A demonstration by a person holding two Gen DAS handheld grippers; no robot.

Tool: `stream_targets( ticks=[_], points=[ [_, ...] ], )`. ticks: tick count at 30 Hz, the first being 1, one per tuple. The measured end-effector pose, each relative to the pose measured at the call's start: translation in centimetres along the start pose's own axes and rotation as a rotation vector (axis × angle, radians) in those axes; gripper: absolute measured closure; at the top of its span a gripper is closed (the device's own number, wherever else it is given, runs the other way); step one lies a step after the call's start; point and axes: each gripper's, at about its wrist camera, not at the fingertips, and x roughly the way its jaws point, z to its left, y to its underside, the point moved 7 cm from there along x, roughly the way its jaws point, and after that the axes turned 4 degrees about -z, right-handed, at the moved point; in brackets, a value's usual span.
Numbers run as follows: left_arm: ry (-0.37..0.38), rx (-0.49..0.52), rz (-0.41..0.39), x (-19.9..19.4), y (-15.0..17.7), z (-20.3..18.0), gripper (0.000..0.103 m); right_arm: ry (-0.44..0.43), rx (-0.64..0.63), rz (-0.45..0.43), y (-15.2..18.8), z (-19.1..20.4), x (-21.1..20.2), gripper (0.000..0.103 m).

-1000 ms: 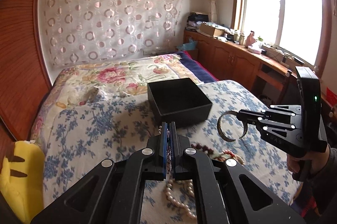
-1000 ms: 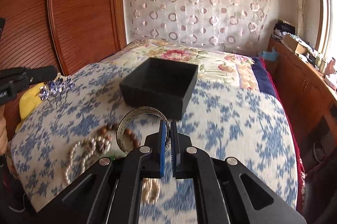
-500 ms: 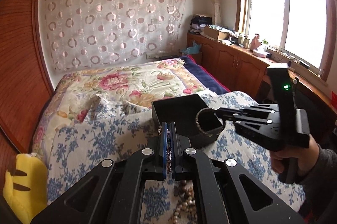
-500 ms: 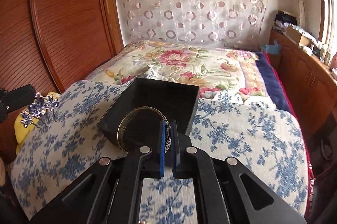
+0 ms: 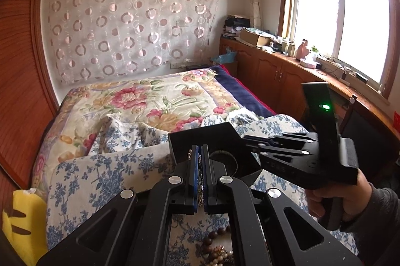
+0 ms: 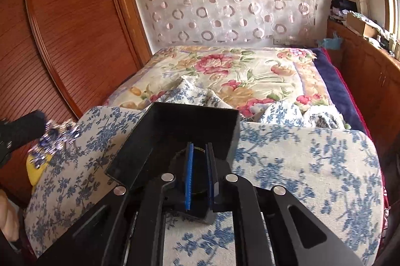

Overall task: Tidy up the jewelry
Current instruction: 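Carry the silver bangle into the black box and open the right tool while the left tool carries the brooch, then move the purple brooch over the black box and open the left tool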

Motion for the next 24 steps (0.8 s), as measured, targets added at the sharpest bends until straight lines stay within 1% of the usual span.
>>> stream_targets(
  ticks=[6, 12, 17, 24],
  points=[
    [0.008, 0.013, -0.004, 1.7, -1.2, -1.3, 0.101, 0.029, -0.037, -0.017, 1.4, -1.2, -2.7, 0.092],
    [0.011, 0.033, -0.003, 3.6, -2.6, -2.8, 0.101, 0.021, -0.042, -0.035, 2.8, -2.3, -4.9, 0.092],
    [0.01, 0.045, 0.014, 5.3, -2.6, -3.6, 0.101, 0.021, -0.043, -0.044, 3.6, -2.8, -5.8, 0.092],
    [0.001, 0.048, 0.034, 7.6, -2.0, -4.0, 0.101, 0.016, -0.025, -0.048, 4.4, -3.7, -6.5, 0.092]
  ],
)
